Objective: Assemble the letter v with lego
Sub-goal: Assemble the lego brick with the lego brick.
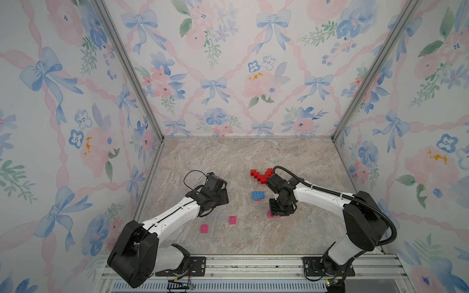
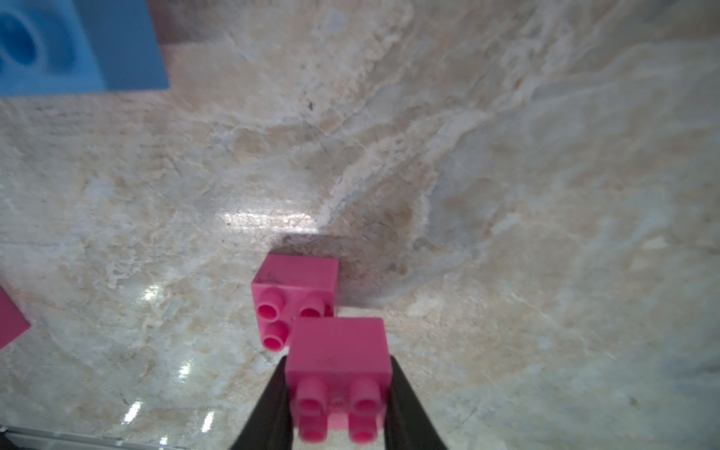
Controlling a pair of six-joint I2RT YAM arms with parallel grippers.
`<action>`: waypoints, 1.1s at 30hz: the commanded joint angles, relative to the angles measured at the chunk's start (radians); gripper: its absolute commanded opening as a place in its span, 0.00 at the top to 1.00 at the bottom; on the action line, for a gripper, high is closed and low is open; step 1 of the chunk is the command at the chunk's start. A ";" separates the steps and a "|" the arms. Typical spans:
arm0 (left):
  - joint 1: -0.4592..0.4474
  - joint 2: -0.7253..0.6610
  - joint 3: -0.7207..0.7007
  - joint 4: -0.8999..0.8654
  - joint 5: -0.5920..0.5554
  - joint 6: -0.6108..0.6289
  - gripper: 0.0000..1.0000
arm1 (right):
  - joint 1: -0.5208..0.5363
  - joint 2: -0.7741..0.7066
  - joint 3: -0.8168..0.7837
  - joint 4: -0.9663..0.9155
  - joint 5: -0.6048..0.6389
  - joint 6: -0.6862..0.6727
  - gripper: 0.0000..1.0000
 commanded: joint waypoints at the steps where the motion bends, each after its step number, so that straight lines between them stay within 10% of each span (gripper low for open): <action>1: -0.005 -0.001 0.008 0.005 -0.018 0.004 0.33 | 0.018 0.048 -0.002 -0.003 0.050 0.014 0.87; 16: -0.005 0.005 0.012 0.006 -0.015 0.004 0.33 | 0.036 0.124 -0.025 0.002 0.089 0.046 0.84; 28: -0.010 0.022 0.036 0.005 -0.009 0.013 0.33 | 0.038 0.023 0.134 -0.138 0.113 0.009 0.29; 33: -0.009 0.016 0.032 0.005 -0.010 0.013 0.33 | 0.058 0.017 0.171 -0.189 0.120 -0.013 0.42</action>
